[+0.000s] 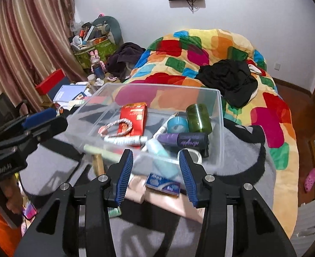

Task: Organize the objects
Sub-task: 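Grasp the gold lighter with the left gripper while the right grasps the green tin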

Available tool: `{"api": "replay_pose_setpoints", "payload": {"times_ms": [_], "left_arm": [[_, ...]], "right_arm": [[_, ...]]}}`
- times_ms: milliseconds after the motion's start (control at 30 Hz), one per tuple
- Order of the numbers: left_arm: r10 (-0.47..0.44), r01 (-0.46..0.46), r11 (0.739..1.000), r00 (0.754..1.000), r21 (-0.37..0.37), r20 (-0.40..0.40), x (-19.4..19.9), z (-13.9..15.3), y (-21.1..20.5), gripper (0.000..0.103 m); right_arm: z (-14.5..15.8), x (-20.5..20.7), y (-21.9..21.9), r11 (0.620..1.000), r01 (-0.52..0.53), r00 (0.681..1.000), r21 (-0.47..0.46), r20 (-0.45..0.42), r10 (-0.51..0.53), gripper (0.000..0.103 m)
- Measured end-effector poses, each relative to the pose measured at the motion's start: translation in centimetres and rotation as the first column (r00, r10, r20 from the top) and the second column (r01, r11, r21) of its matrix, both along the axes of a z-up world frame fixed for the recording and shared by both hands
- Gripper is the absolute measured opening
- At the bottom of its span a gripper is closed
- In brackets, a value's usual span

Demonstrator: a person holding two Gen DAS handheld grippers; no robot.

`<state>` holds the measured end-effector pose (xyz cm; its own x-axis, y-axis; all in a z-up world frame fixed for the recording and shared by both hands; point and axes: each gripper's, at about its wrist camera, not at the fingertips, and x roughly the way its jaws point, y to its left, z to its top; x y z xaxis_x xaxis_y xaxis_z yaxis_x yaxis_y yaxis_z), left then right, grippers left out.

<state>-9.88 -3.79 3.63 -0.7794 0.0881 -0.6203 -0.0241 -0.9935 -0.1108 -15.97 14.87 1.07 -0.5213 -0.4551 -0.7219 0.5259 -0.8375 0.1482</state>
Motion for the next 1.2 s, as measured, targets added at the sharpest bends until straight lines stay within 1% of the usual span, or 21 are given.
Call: {"api": "replay_pose_setpoints", "payload": {"times_ms": [167,300,433,600,633,700,733,767,800,900,967,1000,1033,1067,1100,1200], "left_arm": [[0.002,-0.002,1.000,1.000,0.000,0.031,1.0,-1.2,-0.2,0.059],[0.001,-0.002,1.000,0.996,0.007,0.087,1.3,-3.2,-0.6,0.059],[0.007,-0.012,0.999,0.987,0.033,0.159,1.0,-5.3,-0.9,0.059],[0.012,-0.026,0.998,0.976,0.060,0.217,0.5,-7.5,-0.6,0.059],[0.010,-0.025,0.998,0.975,0.062,0.224,0.3,-7.7,-0.4,0.059],[0.005,-0.020,0.998,0.973,0.064,0.229,0.0,-7.9,-0.1,0.059],[0.003,-0.018,0.998,0.973,0.063,0.229,-0.2,-7.9,0.2,0.058],[-0.001,-0.013,0.998,0.973,0.059,0.230,-0.5,-7.8,0.4,0.057],[-0.004,-0.010,0.998,0.973,0.056,0.232,-0.7,-7.9,0.6,0.053],[-0.021,0.004,0.998,0.968,0.065,0.250,-1.7,-8.1,0.9,0.047],[-0.014,-0.005,0.998,0.962,0.070,0.271,-2.2,-8.7,0.9,0.039],[-0.015,-0.007,0.997,0.959,0.078,0.282,-2.5,-8.9,0.9,0.031],[-0.026,-0.003,0.995,0.957,0.098,0.289,-2.7,-9.1,0.8,0.027],[-0.027,-0.004,0.994,0.957,0.107,0.288,-2.7,-9.1,0.8,0.027],[-0.022,-0.006,0.995,0.960,0.100,0.279,-2.5,-9.0,0.8,0.025],[-0.025,0.005,0.997,0.965,0.077,0.260,-1.9,-8.8,1.2,0.024]], "right_arm": [[-1.0,2.6,-0.8,0.998,-0.053,0.999,0.035,-0.010,0.053,0.045],[-2.6,4.7,-1.9,0.993,-0.104,0.995,0.060,0.000,0.104,0.049],[-4.4,5.5,-3.3,0.985,-0.149,0.989,0.090,0.029,0.146,0.049],[-6.4,5.1,-4.0,0.983,-0.154,0.986,0.097,0.076,0.147,0.049],[-6.6,5.1,-4.0,0.983,-0.156,0.985,0.093,0.086,0.148,0.048],[-7.1,5.0,-4.0,0.983,-0.162,0.983,0.085,0.102,0.153,0.037],[-7.1,5.1,-3.9,0.983,-0.164,0.983,0.086,0.093,0.156,0.036],[-7.1,5.2,-3.9,0.982,-0.169,0.983,0.084,0.091,0.161,0.030],[-7.0,5.3,-3.8,0.981,-0.176,0.981,0.078,0.094,0.168,0.023],[-6.9,5.5,-3.6,0.982,-0.177,0.981,0.069,0.092,0.171,0.023],[-6.8,5.7,-3.1,0.983,-0.173,0.982,0.063,0.089,0.167,0.023],[-6.7,5.8,-3.1,0.984,-0.170,0.982,0.060,0.088,0.165,0.023],[-6.7,5.8,-2.8,0.984,-0.167,0.983,0.056,0.087,0.161,0.023],[-6.6,5.9,-2.7,0.985,-0.163,0.984,0.053,0.086,0.159,0.023],[-6.5,5.9,-2.4,0.986,-0.159,0.984,0.049,0.084,0.155,0.023],[-6.1,6.0,-1.7,0.989,-0.143,0.987,0.034,0.080,0.140,0.023]]}}
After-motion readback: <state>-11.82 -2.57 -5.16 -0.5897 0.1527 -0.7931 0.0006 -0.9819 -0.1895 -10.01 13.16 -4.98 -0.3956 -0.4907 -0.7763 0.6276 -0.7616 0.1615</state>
